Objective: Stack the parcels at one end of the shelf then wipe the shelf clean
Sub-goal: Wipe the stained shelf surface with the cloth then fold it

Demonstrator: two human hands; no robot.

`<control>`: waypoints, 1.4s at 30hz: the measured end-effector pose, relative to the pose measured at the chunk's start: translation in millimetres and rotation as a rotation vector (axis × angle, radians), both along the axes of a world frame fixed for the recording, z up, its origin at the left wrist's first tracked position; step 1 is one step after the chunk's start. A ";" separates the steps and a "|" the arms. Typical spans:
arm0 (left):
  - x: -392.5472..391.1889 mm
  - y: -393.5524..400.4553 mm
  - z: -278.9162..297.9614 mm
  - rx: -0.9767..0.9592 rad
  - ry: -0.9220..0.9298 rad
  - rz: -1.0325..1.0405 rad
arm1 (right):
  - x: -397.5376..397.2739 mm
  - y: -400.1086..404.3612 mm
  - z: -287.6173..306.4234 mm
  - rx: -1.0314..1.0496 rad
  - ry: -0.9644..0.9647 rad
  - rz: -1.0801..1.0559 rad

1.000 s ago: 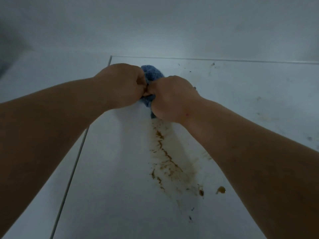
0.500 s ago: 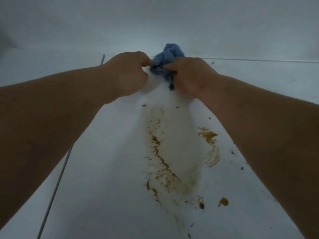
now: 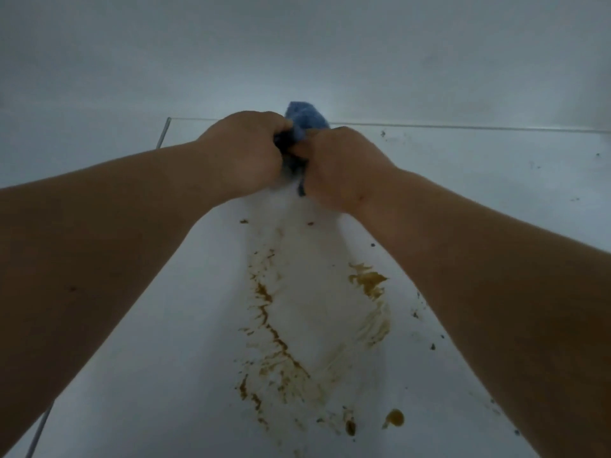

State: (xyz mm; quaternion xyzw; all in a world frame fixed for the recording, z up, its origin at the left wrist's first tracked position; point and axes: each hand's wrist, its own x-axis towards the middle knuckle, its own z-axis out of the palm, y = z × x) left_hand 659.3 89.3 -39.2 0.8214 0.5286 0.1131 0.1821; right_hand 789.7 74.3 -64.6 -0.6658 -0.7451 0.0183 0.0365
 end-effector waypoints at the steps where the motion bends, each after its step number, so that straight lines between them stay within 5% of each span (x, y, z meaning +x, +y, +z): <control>1: 3.7 -0.1 -0.7 -0.007 0.017 -0.011 | 12.3 1.5 1.8 -0.024 0.005 -0.064; 8: 15.2 0.9 -7.3 -0.051 -0.017 0.008 | 50.9 -7.7 2.6 -0.037 0.027 -0.434; 14: 26.5 1.1 -2.9 0.019 0.048 -0.048 | 4.6 -4.9 -4.6 -0.094 0.077 -0.451; 18: 40.5 -1.7 -0.9 0.033 0.133 -0.112 | 36.9 -17.7 -1.6 -0.046 0.086 -0.123; 27: 47.7 6.1 -4.4 -0.002 0.045 -0.069 | 53.1 -27.7 5.6 -0.025 0.091 -0.470; 35: 44.6 4.3 1.5 0.063 0.053 -0.026 | 34.3 -28.6 -2.9 -0.037 0.088 -0.063; 42: 26.5 8.1 -0.7 0.047 -0.027 0.036 | 81.7 -22.9 3.5 -0.014 0.112 -0.390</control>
